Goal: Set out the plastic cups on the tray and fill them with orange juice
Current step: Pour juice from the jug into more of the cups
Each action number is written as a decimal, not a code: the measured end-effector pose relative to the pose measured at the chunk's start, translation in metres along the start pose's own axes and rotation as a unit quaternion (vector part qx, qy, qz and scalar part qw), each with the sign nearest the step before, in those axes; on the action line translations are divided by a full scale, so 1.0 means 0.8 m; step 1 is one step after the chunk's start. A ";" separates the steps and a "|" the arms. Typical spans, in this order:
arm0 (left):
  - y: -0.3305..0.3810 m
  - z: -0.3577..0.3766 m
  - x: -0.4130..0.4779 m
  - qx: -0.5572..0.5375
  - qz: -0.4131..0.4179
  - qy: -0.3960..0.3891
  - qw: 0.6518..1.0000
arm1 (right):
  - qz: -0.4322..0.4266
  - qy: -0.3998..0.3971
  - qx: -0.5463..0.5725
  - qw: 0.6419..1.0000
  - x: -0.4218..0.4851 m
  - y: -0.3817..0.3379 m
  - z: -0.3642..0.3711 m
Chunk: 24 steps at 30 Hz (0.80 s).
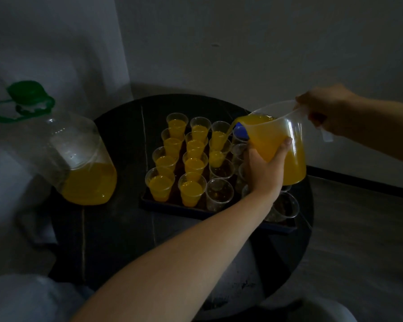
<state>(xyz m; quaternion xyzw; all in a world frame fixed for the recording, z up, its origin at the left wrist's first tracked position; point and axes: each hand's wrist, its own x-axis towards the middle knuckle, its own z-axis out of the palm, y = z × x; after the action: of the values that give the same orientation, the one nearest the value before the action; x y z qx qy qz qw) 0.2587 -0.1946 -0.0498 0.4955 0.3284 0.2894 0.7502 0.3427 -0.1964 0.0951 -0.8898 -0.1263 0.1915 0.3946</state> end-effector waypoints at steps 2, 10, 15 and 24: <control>-0.002 0.001 0.001 0.000 -0.002 0.002 1.000 | -0.004 -0.002 -0.014 1.000 -0.001 0.000 -0.002; 0.002 0.001 -0.001 -0.001 -0.010 0.004 1.000 | -0.012 0.006 -0.001 1.000 -0.005 -0.005 0.002; 0.000 0.001 0.001 -0.016 -0.008 -0.005 1.000 | -0.007 -0.002 -0.040 0.999 -0.007 -0.004 -0.003; -0.006 -0.004 0.008 -0.019 -0.007 -0.009 1.000 | 0.006 -0.002 -0.032 0.999 -0.012 -0.007 0.000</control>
<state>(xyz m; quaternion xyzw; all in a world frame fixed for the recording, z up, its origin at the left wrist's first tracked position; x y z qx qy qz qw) 0.2611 -0.1895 -0.0567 0.4812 0.3199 0.2856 0.7646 0.3336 -0.1960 0.1016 -0.9021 -0.1281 0.1913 0.3649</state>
